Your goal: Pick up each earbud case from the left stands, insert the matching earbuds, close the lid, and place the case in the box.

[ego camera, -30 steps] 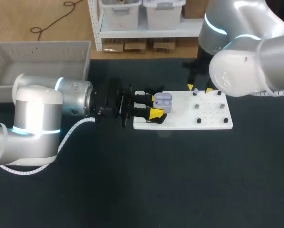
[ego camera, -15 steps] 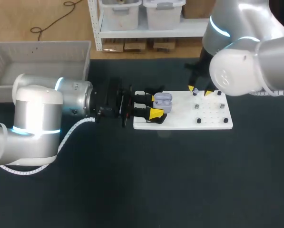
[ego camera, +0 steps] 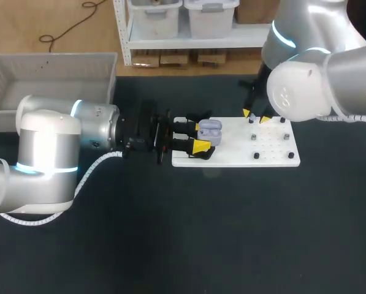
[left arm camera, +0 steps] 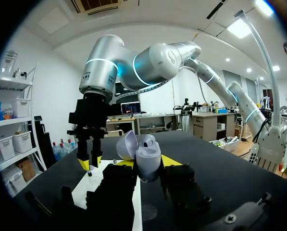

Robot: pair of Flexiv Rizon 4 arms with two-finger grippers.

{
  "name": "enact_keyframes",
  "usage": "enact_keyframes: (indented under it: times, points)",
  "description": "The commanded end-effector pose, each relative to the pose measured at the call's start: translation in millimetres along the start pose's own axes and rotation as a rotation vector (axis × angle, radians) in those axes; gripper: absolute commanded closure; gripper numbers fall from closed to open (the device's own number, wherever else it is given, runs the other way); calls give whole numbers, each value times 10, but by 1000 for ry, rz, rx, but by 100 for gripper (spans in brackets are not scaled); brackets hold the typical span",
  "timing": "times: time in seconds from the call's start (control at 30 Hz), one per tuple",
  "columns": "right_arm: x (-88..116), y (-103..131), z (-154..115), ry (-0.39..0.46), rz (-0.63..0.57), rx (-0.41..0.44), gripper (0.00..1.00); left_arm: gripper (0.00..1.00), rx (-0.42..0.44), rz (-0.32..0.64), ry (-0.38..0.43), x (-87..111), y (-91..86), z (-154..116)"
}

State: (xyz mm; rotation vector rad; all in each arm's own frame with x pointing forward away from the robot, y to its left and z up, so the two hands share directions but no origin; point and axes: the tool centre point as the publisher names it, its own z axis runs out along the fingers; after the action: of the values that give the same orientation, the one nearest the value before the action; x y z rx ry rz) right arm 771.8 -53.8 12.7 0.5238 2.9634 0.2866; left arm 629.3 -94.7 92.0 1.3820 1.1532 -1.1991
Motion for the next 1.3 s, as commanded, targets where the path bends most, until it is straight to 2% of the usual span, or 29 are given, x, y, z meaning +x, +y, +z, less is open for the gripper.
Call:
enact_keyframes:
  times: [0.03, 0.6, 0.77, 0.83, 1.07, 1.3]
  points:
    - [2, -7, 15, -4, 5, 0, 64, 100, -2, 0, 2, -2, -3, 3]
    - [0, 13, 9, -6, 14, -9, 76, 100, -2, 0, 2, -2, -3, 3]
    - [-2, 27, 24, -2, 10, -6, 91, 100, -2, 0, 2, -2, -3, 3]
    - [-5, 30, 31, -1, 9, -4, 100, 100, -2, 0, 2, -2, -3, 3]
    - [20, 16, -21, -3, 10, -5, 100, 100, -2, 0, 2, -2, -3, 3]
    - [177, -20, -371, -40, 10, -28, 100, 100, -2, 0, 2, -2, -3, 3]
